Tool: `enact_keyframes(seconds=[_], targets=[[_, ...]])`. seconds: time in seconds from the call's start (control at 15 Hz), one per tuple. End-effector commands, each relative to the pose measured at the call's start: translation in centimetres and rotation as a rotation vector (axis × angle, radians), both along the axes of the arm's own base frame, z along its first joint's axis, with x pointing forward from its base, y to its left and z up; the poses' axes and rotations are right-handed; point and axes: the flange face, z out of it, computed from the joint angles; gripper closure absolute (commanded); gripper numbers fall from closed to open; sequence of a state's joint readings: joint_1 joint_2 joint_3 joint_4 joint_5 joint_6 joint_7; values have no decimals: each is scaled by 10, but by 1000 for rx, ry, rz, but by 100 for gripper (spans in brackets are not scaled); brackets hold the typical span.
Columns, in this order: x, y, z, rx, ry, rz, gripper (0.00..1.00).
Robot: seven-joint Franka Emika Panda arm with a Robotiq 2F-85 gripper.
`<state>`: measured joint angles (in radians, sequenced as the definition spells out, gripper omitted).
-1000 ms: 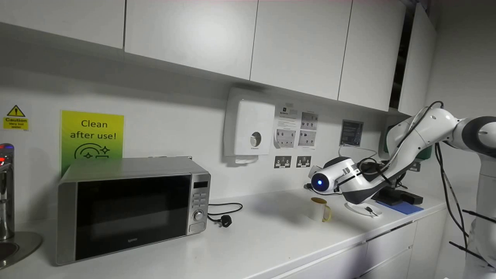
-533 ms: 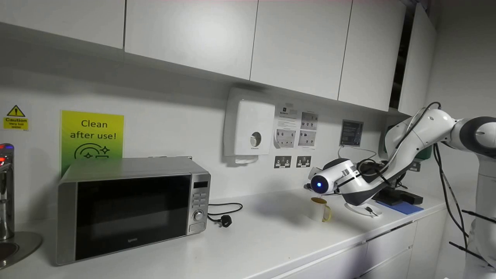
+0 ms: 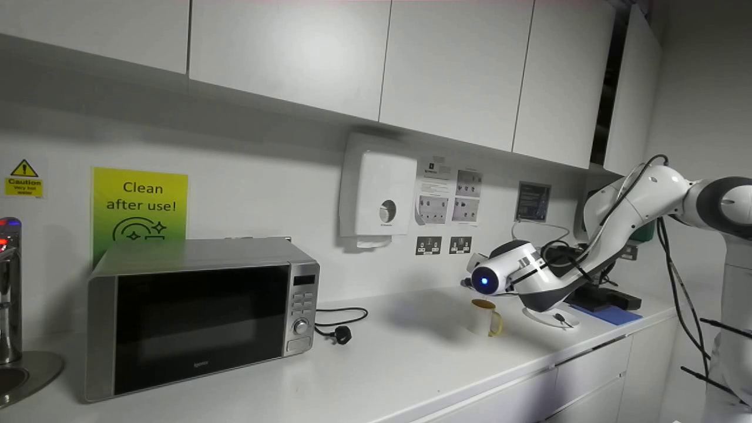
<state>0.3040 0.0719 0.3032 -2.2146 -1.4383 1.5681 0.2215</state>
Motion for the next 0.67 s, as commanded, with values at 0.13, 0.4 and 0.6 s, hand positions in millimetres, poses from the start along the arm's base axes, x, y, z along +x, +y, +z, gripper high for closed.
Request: enact_keyframes(seconds=[0.13, 0.4, 0.6], targets=[[-3, 1, 12, -66, -75, 6, 95], [-3, 2, 12, -74, -79, 13, 95], [-2, 1, 11, -82, -81, 16, 95]])
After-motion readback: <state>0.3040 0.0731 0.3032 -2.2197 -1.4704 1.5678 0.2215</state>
